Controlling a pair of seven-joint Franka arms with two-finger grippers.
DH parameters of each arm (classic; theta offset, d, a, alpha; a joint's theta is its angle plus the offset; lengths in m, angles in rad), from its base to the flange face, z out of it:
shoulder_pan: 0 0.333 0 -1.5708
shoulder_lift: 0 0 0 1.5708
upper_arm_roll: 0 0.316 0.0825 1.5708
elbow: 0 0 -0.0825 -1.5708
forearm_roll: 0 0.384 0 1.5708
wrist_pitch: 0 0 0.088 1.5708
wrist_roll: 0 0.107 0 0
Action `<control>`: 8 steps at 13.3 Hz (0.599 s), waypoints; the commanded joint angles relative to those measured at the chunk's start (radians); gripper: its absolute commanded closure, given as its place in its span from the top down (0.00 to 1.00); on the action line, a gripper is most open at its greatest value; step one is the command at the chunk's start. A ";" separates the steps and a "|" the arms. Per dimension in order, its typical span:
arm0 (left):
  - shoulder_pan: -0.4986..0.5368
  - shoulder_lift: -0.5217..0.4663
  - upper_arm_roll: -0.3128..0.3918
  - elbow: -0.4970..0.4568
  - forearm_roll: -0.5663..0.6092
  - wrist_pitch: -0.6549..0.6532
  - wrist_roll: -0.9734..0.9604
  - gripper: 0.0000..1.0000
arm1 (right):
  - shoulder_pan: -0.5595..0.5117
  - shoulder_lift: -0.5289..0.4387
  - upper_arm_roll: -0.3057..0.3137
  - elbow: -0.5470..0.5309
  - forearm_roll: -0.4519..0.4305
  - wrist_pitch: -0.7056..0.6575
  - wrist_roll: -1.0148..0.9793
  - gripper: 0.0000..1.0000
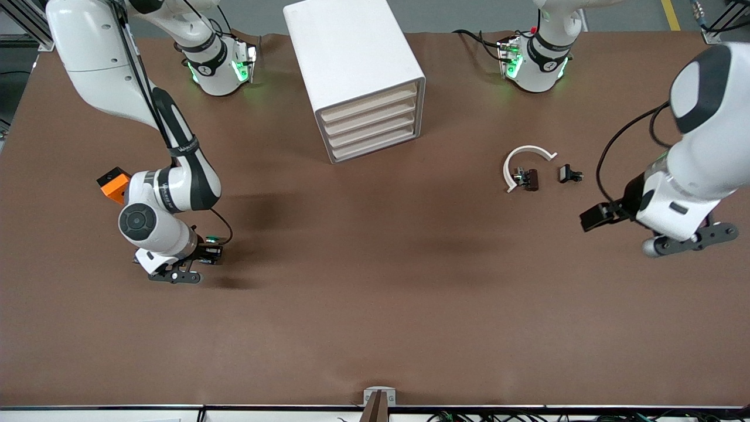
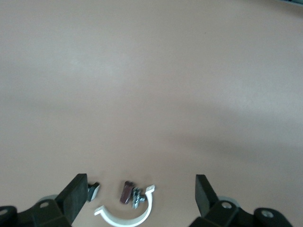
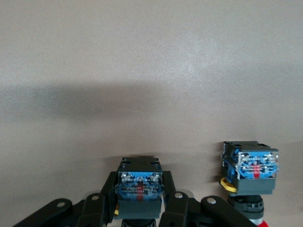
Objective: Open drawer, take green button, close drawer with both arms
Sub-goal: 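Lower the green button beside the red button while the left gripper retracts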
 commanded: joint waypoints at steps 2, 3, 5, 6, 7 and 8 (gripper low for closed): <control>0.006 -0.093 0.022 -0.012 0.014 -0.092 0.097 1.00 | -0.005 0.017 0.010 0.020 -0.007 0.000 0.009 0.00; 0.000 -0.118 0.046 -0.021 0.012 -0.112 0.147 1.00 | -0.005 0.017 0.010 0.020 -0.007 -0.002 0.009 0.00; 0.000 -0.171 0.086 -0.052 0.000 -0.117 0.229 1.00 | -0.011 0.017 0.010 0.020 -0.005 0.000 0.011 0.99; -0.003 -0.212 0.096 -0.081 -0.005 -0.120 0.238 1.00 | -0.018 0.017 0.010 0.022 -0.005 -0.002 0.011 1.00; -0.005 -0.239 0.099 -0.107 -0.005 -0.122 0.240 1.00 | -0.019 0.017 0.010 0.032 -0.005 -0.008 0.008 1.00; -0.006 -0.271 0.099 -0.136 -0.006 -0.129 0.240 1.00 | -0.021 0.015 0.010 0.039 -0.007 -0.014 0.003 1.00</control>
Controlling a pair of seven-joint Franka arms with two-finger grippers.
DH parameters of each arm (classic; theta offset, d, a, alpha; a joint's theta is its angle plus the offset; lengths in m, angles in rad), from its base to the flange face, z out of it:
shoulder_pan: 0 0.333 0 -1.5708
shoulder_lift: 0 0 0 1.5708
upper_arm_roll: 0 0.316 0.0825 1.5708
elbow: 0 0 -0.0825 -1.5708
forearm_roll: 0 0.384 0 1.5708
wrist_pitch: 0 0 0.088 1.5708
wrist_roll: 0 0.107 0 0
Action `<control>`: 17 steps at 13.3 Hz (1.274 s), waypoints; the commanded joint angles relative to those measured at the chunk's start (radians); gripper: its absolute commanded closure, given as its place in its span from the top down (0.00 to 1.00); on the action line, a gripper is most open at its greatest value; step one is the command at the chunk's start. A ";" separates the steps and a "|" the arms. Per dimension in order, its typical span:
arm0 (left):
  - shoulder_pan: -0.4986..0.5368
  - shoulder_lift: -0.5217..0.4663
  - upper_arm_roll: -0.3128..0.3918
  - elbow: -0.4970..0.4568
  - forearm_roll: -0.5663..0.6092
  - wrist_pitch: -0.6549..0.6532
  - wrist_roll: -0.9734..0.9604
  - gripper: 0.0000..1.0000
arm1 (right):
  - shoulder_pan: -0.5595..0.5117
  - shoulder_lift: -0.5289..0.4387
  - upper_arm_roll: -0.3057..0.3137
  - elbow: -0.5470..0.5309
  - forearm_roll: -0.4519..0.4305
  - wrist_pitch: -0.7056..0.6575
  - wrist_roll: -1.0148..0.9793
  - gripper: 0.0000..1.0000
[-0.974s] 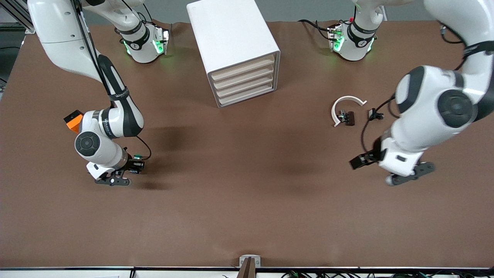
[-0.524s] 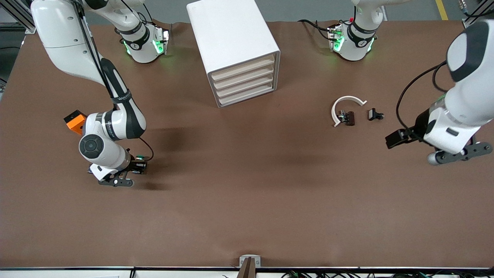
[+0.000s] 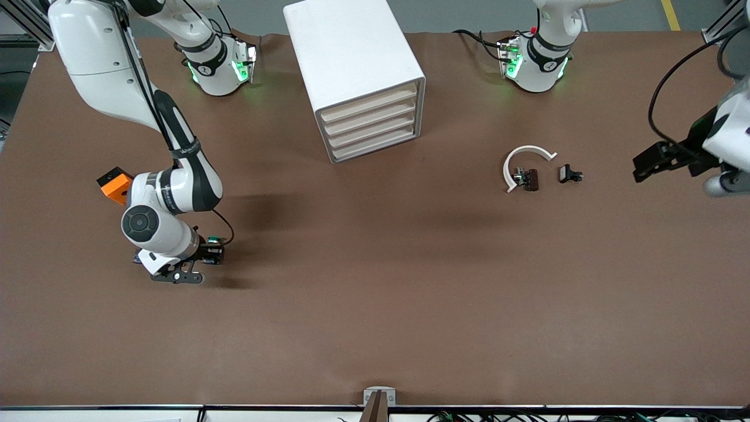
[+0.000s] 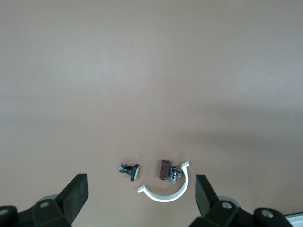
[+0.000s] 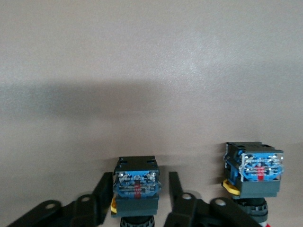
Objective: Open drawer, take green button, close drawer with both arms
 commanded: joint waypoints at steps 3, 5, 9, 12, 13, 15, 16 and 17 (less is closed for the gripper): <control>-0.013 -0.158 0.012 -0.168 -0.008 -0.009 0.041 1.00 | -0.023 -0.009 0.009 0.048 -0.008 -0.063 -0.010 1.00; -0.016 -0.183 0.039 -0.184 -0.027 -0.010 0.046 1.00 | -0.029 -0.032 0.009 0.091 -0.010 -0.170 -0.042 1.00; -0.019 -0.191 0.059 -0.188 -0.029 -0.021 0.093 1.00 | -0.065 -0.143 0.010 0.105 -0.007 -0.331 -0.094 1.00; -0.016 -0.162 0.058 -0.170 -0.064 -0.018 0.098 1.00 | -0.089 -0.225 0.010 0.108 -0.005 -0.419 -0.146 1.00; -0.015 -0.152 0.058 -0.159 -0.064 -0.018 0.098 1.00 | -0.098 -0.257 0.010 0.109 -0.005 -0.451 -0.151 1.00; -0.016 -0.139 0.058 -0.154 -0.064 -0.020 0.098 1.00 | -0.111 -0.308 0.012 0.135 -0.005 -0.541 -0.151 1.00; -0.016 -0.139 0.058 -0.156 -0.064 -0.021 0.092 1.00 | -0.115 -0.320 0.010 0.173 -0.004 -0.616 -0.164 1.00; -0.018 -0.139 0.052 -0.154 -0.069 -0.021 0.075 1.00 | -0.129 -0.325 0.009 0.227 -0.004 -0.697 -0.206 1.00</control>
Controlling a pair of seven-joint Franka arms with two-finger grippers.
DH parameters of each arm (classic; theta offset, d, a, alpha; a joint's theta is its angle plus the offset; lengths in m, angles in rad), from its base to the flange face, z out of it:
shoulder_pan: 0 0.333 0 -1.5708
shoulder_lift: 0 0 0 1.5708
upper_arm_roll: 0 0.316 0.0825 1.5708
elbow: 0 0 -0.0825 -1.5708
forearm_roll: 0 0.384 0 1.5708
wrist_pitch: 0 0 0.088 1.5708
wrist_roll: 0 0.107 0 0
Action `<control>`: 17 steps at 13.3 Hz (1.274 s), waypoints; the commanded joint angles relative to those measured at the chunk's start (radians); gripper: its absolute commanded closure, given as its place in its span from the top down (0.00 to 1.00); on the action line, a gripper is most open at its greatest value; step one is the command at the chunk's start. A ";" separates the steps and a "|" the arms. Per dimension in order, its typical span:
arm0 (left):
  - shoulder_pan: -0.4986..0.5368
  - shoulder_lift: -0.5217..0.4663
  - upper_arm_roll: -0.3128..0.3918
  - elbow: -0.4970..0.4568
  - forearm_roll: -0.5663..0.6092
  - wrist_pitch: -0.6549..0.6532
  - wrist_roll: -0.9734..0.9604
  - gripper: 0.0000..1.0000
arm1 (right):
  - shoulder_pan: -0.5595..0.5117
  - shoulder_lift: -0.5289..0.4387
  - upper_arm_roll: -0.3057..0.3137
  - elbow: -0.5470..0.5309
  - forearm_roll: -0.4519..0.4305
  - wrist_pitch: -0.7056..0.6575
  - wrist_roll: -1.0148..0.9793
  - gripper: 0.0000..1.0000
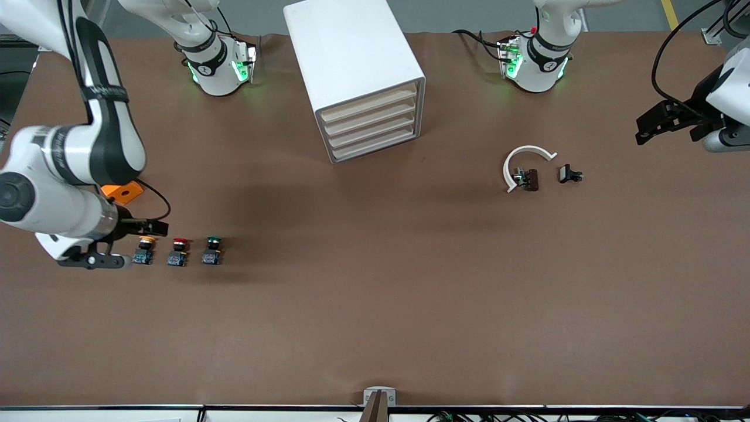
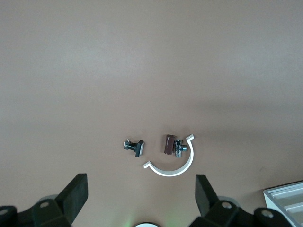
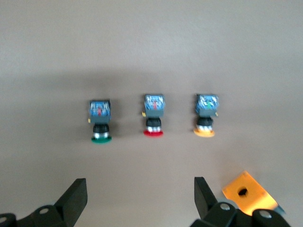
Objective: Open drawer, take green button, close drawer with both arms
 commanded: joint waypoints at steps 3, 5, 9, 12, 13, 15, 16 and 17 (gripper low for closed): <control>-0.008 -0.008 -0.004 0.008 -0.025 -0.006 -0.023 1.00 | -0.104 -0.031 0.014 0.233 0.056 -0.341 -0.168 1.00; -0.009 -0.020 -0.008 -0.004 -0.028 -0.009 -0.026 1.00 | -0.135 -0.033 0.011 0.296 0.067 -0.428 -0.217 1.00; -0.005 -0.026 -0.040 -0.013 -0.025 -0.009 -0.045 1.00 | -0.152 -0.106 0.017 0.324 0.055 -0.478 -0.216 1.00; 0.000 -0.066 -0.040 -0.067 -0.024 0.012 -0.045 1.00 | -0.126 -0.137 0.023 0.321 0.056 -0.507 -0.149 1.00; 0.000 -0.072 -0.040 -0.073 -0.024 0.014 -0.045 1.00 | -0.106 -0.142 0.022 0.320 0.056 -0.524 -0.101 1.00; 0.000 -0.080 -0.040 -0.079 -0.025 0.017 -0.045 1.00 | -0.101 -0.142 0.022 0.320 0.059 -0.527 -0.102 1.00; 0.000 -0.084 -0.039 -0.080 -0.024 0.017 -0.045 1.00 | -0.101 -0.136 0.020 0.318 0.059 -0.527 -0.102 1.00; 0.001 -0.086 -0.039 -0.084 -0.025 0.026 -0.043 1.00 | -0.100 -0.132 0.020 0.317 0.059 -0.525 -0.104 1.00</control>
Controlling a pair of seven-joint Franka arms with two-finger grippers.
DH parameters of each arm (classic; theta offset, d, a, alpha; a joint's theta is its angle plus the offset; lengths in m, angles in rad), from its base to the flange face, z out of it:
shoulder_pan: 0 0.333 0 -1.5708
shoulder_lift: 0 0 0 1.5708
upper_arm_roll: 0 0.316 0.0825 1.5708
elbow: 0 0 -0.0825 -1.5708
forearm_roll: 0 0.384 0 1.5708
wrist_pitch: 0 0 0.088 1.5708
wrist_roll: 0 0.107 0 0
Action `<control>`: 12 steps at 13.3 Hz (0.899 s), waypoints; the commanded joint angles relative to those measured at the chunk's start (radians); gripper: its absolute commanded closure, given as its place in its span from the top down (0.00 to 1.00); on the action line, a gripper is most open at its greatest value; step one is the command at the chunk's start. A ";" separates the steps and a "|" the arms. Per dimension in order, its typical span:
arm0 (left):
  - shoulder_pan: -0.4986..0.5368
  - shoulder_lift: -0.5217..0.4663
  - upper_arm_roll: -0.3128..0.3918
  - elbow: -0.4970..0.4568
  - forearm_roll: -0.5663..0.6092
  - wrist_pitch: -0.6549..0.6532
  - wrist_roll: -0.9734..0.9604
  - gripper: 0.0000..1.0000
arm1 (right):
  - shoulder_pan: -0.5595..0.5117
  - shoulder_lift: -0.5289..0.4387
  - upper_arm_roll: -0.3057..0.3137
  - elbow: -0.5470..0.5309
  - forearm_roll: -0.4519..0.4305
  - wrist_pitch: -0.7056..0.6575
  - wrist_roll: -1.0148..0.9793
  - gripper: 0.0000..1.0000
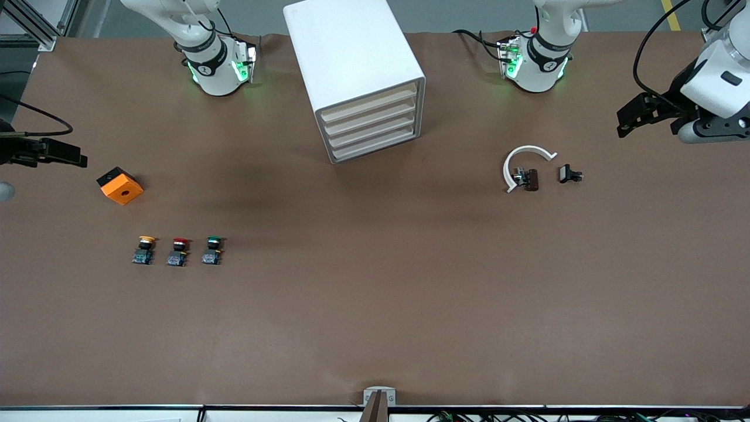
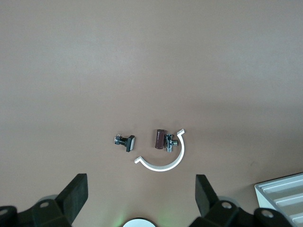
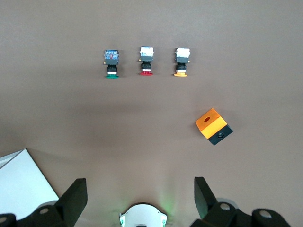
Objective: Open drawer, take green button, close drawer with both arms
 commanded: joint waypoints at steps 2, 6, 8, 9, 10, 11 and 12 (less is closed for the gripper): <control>0.005 -0.035 -0.001 -0.035 -0.006 0.027 -0.001 1.00 | -0.001 -0.003 -0.001 -0.007 0.003 -0.003 0.012 1.00; 0.005 -0.038 -0.001 -0.033 -0.008 0.027 -0.001 1.00 | 0.000 -0.002 -0.001 -0.007 0.002 0.003 0.015 1.00; 0.005 -0.036 -0.001 -0.033 -0.008 0.035 -0.001 1.00 | -0.001 -0.002 -0.001 -0.003 0.007 -0.003 0.012 1.00; 0.004 -0.033 -0.001 -0.033 -0.006 0.041 -0.001 1.00 | -0.001 -0.002 -0.003 0.002 0.002 -0.003 0.017 1.00; 0.004 -0.029 -0.001 -0.033 -0.006 0.042 -0.001 1.00 | -0.001 -0.002 -0.003 0.011 0.002 -0.003 0.020 1.00; 0.005 -0.024 -0.001 -0.029 -0.006 0.042 -0.001 1.00 | -0.001 -0.002 -0.004 0.017 -0.003 -0.003 0.025 1.00; 0.005 -0.021 0.000 -0.029 -0.006 0.044 0.000 1.00 | -0.006 -0.002 -0.006 0.028 0.003 -0.001 0.025 1.00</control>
